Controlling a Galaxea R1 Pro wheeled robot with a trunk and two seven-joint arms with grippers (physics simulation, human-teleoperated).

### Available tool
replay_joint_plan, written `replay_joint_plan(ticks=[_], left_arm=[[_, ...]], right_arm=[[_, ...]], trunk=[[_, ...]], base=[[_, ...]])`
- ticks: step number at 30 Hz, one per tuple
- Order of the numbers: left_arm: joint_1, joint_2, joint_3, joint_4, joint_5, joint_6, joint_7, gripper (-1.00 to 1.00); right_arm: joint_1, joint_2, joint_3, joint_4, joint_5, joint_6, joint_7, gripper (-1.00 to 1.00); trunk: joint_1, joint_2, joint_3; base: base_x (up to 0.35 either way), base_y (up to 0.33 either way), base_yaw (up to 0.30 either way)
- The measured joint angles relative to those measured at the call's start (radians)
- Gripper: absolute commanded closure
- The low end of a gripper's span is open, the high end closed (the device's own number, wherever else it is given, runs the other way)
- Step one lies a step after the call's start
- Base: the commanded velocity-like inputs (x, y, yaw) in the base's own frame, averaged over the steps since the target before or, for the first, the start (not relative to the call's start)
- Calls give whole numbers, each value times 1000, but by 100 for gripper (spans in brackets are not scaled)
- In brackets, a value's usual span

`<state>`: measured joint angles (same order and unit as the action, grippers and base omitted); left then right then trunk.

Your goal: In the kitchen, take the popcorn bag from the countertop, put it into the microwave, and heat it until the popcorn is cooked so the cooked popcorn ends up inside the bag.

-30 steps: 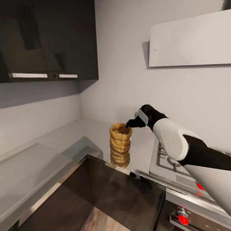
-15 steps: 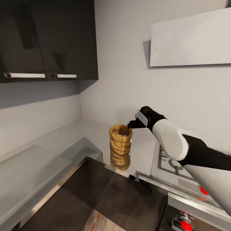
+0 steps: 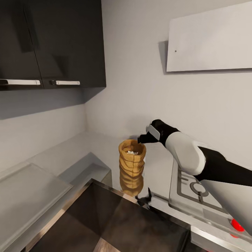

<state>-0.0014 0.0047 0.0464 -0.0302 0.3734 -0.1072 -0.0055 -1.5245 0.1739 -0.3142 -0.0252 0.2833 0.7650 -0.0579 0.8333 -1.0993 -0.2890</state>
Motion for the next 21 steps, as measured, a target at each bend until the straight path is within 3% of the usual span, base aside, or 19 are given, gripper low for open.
replay_joint_plan(ticks=[5, 21], left_arm=[[0, 0, 0, 0, 0, 0, 0, -100], [0, 0, 1, 0, 0, 0, 0, -100]], right_arm=[[1, 0, 1, 44, -1, -55, 0, -100], [1, 0, 2, 50, 6, -92, -2, -100]], trunk=[[0, 0, 0], [0, 0, 0]], base=[[1, 0, 0], [0, 0, 0]])
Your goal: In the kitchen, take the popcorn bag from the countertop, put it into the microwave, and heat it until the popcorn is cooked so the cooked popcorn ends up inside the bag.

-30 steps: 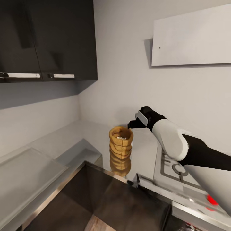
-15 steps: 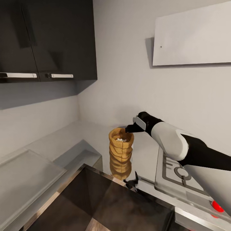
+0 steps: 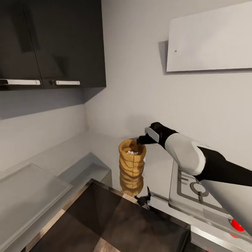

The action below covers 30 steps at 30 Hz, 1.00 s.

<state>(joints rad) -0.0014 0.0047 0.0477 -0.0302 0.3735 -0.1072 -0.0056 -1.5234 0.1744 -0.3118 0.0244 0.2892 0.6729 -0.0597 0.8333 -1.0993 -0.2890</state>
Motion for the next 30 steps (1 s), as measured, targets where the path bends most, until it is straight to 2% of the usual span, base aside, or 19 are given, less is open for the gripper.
replay_joint_plan(ticks=[4, 9, 20, 30], left_arm=[[0, 0, 0, 0, 0, 0, 0, -100], [0, 1, 0, 0, 0, -1, 0, -100], [0, 1, 0, 0, 0, -1, 0, -100], [0, 0, 0, 0, -1, -1, 0, -100]], right_arm=[[3, 0, 0, 0, 0, -20, -1, -100], [40, 0, 1, -1, 0, -62, -3, -100], [52, 0, 3, -1, 0, -69, -4, -100], [92, 0, 3, -2, 2, -85, -4, -100]], trunk=[[0, 0, 0], [0, 0, 0], [0, 0, 0], [0, 0, 0]], base=[[0, 0, 0], [0, 0, 0], [0, 0, 0], [0, 0, 0]])
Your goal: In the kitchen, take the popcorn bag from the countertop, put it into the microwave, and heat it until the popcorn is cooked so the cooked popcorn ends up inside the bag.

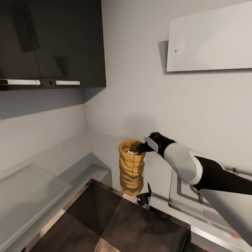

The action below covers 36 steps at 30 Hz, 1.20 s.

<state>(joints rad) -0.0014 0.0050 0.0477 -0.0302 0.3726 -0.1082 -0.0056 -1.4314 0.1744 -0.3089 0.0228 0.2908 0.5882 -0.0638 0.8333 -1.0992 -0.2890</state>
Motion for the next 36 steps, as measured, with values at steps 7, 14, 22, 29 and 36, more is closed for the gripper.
replay_joint_plan(ticks=[7, 14, 22, 29, 36], left_arm=[[0, 0, 0, 0, 0, 0, 0, -100], [0, 0, 0, 0, 1, 0, 0, -100], [0, 0, 0, 0, 0, 0, 0, -100], [0, 1, 0, 0, 1, 0, 0, -100], [0, 1, 0, 0, 0, 0, 0, -100]], right_arm=[[31, 0, 0, 0, 0, -14, 0, -100], [32, 0, 1, 0, 0, -14, 0, -100], [32, 0, -7, 0, -3, -15, 1, 100], [32, 0, 3, -8, 2, -12, 0, 100], [32, 0, 3, -17, 4, 2, 7, 100]], trunk=[[0, 0, 0], [0, 0, 0], [0, 0, 0], [0, 0, 0], [0, 0, 0]], base=[[0, 0, 0], [0, 0, 0], [0, 0, 0], [0, 0, 0], [0, 0, 0]])
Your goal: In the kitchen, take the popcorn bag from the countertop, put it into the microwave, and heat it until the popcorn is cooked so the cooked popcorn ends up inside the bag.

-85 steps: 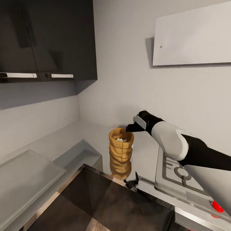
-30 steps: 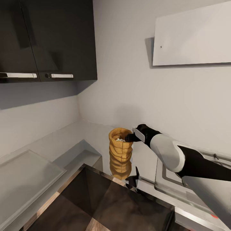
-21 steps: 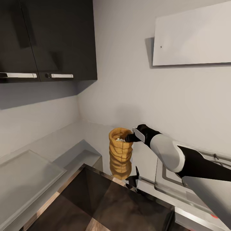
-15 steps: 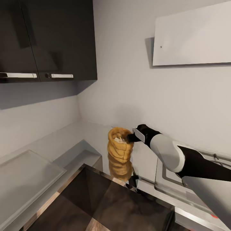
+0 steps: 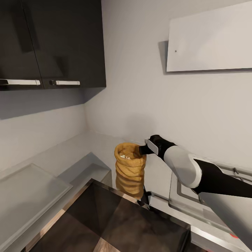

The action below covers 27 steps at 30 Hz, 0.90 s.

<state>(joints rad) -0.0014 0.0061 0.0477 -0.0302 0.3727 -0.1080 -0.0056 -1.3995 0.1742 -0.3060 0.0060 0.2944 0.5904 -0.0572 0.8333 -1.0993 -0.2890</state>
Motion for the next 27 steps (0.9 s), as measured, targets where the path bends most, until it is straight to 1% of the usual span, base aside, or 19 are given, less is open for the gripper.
replay_joint_plan(ticks=[2, 3, 5, 8, 10, 14, 18, 23, 27], left_arm=[[0, 0, 0, 0, 0, 1, 0, -100], [0, 0, 0, 0, 0, 1, 0, -100], [0, 0, 0, 0, 0, 0, 0, -100], [0, 0, 0, 0, 0, 1, 0, -100], [0, 0, 0, 0, 0, 0, 0, -100], [0, -1, 0, 0, 1, 0, 0, -100], [0, -1, -1, 0, 1, 1, 0, -100], [0, -1, -1, 0, 0, 0, 0, -100], [0, -1, -1, 0, 0, 0, 0, -100]], right_arm=[[0, 0, -2, -4, 2, 26, 1, 100], [-1, 0, -2, -33, 0, 57, 0, 100], [-1, -1, -4, -141, 1, 152, 2, 100], [-1, -1, -7, -269, -1, 292, 6, 100], [0, -1, -8, -292, -4, 336, 7, 100], [0, -1, -8, -336, -4, 394, 10, 100], [0, -1, -9, -404, -3, 454, 12, 100], [0, -1, -9, -470, -3, 454, 13, 100], [0, -1, -10, -516, -3, 455, 14, 100]], trunk=[[0, 0, 0], [0, 0, 0], [0, 0, 0], [0, 0, 0], [0, 0, 0], [0, 0, 0], [0, 0, 0], [0, 0, 0], [1, 0, 0]], base=[[0, 0, 0], [0, 0, 0], [0, 0, 0], [0, 0, 0], [0, 0, 0], [0, 0, 0], [0, 0, 0], [-4, 0, 0], [-228, 0, 0]])
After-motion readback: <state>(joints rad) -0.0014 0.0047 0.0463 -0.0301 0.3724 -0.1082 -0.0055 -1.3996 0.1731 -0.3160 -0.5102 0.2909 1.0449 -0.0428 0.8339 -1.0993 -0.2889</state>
